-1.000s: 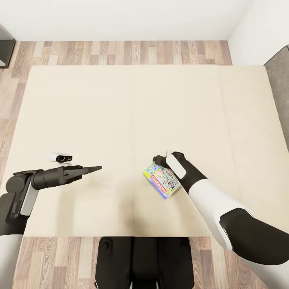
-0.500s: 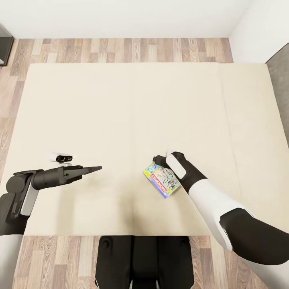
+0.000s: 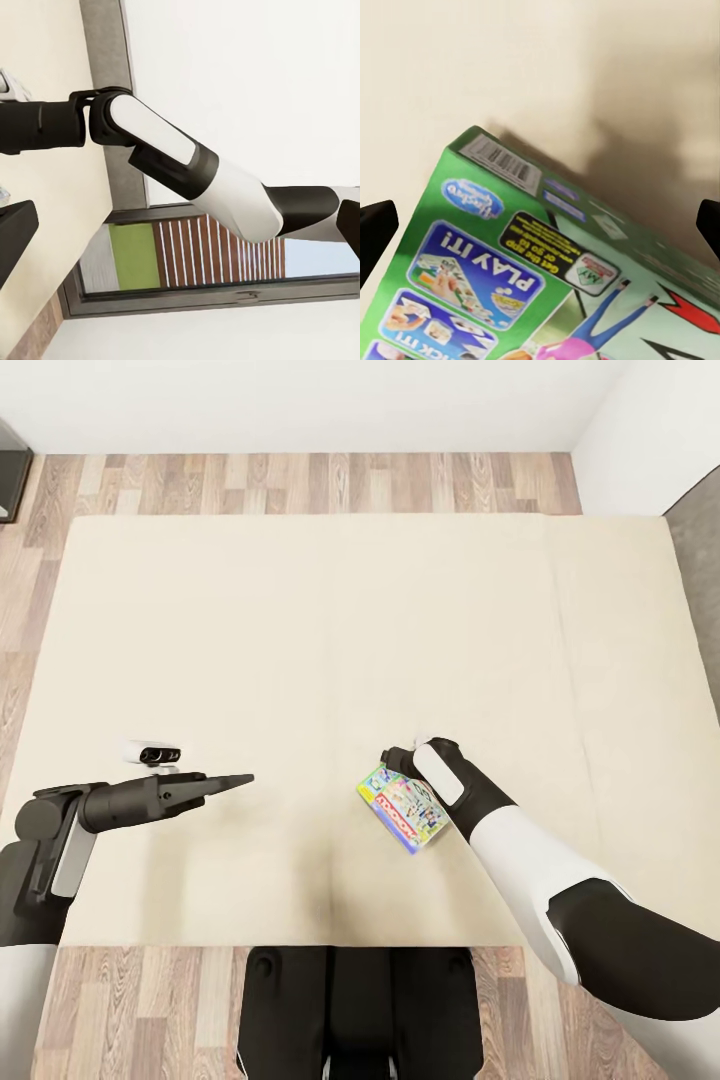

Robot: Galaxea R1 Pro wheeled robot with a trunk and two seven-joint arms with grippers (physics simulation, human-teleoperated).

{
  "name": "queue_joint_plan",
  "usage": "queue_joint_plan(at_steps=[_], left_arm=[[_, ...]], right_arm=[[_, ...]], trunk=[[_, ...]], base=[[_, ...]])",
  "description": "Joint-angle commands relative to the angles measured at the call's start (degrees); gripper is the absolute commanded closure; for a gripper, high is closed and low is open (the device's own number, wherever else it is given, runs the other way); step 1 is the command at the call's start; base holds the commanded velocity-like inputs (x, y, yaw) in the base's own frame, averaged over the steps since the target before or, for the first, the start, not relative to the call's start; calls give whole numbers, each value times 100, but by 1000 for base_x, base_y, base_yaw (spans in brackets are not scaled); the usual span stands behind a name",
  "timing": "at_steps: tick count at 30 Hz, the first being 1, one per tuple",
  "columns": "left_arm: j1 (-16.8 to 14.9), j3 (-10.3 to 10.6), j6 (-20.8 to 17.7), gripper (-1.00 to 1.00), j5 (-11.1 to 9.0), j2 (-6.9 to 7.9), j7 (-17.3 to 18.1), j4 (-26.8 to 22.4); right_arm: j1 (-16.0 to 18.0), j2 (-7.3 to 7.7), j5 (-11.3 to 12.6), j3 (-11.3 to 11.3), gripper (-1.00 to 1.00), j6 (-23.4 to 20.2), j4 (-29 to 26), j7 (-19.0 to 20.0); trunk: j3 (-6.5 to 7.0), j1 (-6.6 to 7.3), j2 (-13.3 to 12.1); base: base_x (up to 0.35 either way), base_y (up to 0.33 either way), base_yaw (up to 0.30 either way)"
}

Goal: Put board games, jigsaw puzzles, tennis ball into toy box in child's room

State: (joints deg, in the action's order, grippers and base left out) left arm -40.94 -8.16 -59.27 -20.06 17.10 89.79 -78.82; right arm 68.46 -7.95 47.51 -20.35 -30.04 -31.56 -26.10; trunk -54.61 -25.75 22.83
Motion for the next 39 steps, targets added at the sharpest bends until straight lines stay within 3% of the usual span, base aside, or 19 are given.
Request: queue_joint_plan(at_steps=[1, 17, 31, 39], left_arm=[[-2, 0, -60, -100, 2, 1, 21, -1], [-2, 8, -58, -100, 2, -2, 21, -1], [-2, 16, -58, -100, 2, -5, 21, -1], [-2, 8, -58, -100, 2, -5, 21, -1]], right_arm=[[6, 4, 57, -31, -100, -7, -8, -53], [15, -2, 59, -38, -100, -26, -8, -56], [244, -81, 75, -39, -100, -541, 18, -94], [302, -116, 119, -21, -100, -567, 42, -576]], trunk=[[-14, -3, 9], [-38, -3, 9], [-38, -3, 9], [-38, -3, 9]], base=[[0, 0, 0], [0, 0, 0], [0, 0, 0], [0, 0, 0]])
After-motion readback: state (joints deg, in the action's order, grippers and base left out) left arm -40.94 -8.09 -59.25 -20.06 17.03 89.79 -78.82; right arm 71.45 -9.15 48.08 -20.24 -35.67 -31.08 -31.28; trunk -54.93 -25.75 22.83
